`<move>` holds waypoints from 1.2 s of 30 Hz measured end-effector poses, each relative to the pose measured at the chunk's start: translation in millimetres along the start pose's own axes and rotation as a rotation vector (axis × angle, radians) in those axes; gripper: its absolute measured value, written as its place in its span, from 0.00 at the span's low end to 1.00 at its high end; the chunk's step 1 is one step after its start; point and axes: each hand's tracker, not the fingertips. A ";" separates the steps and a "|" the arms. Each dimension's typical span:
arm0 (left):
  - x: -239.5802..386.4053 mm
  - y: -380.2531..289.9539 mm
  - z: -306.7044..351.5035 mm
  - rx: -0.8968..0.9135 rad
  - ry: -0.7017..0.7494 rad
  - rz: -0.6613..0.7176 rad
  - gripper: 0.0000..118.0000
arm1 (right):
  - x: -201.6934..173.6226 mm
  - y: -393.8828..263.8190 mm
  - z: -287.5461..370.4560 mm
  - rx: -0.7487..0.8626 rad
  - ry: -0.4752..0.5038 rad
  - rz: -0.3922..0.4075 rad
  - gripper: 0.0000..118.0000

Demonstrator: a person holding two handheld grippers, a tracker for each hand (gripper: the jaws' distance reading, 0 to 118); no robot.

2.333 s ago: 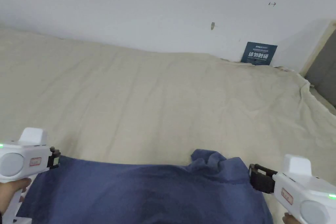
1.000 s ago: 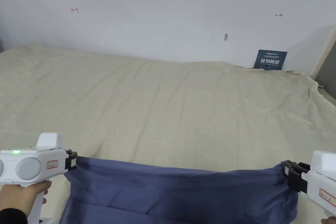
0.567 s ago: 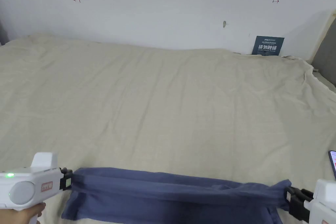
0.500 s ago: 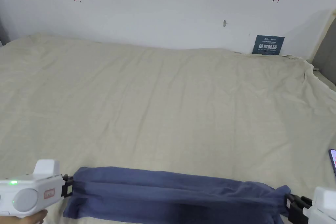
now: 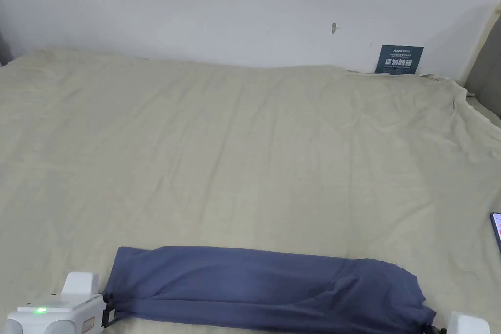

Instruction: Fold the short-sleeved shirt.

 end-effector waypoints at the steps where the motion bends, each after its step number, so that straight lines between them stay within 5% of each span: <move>1: -0.5 0.6 -0.4 0.008 -0.008 0.015 0.03 | 0.4 3.2 3.6 0.004 0.002 -0.001 0.02; 3: -4.9 7.1 3.5 -0.002 -0.027 0.067 0.17 | -2.4 10.2 14.9 0.021 0.012 0.004 0.09; 6: -2.8 18.0 23.8 0.065 -0.031 0.112 0.69 | -10.4 30.4 39.5 0.096 -0.002 0.041 0.67; 7: -2.8 24.3 32.8 0.109 -0.047 0.121 0.83 | -14.5 39.0 50.9 0.151 0.006 0.042 0.78; 14: 22.8 77.0 111.3 0.404 -0.038 0.110 0.87 | -55.5 105.2 122.2 0.464 0.029 0.103 0.77; 19: 41.2 100.1 139.6 0.564 0.048 0.073 0.85 | -87.4 126.1 145.7 0.610 0.008 0.124 0.77; 22: 53.2 102.6 151.1 0.633 0.051 0.062 0.74 | -101.0 129.4 148.2 0.641 -0.003 0.120 0.74; 28: 66.5 97.0 160.8 0.706 0.001 0.032 0.34 | -113.7 128.7 148.0 0.690 -0.014 0.108 0.39; 30: 64.8 97.3 156.9 0.705 -0.014 0.020 0.04 | -115.1 127.3 147.7 0.702 -0.016 0.102 0.07; 31: 66.1 96.9 157.1 0.708 -0.035 0.019 0.00 | -114.5 125.5 148.5 0.711 -0.021 0.102 0.00; 36: 63.0 100.8 146.6 0.682 -0.066 0.023 0.00 | -115.0 127.7 148.7 0.699 -0.011 0.120 0.00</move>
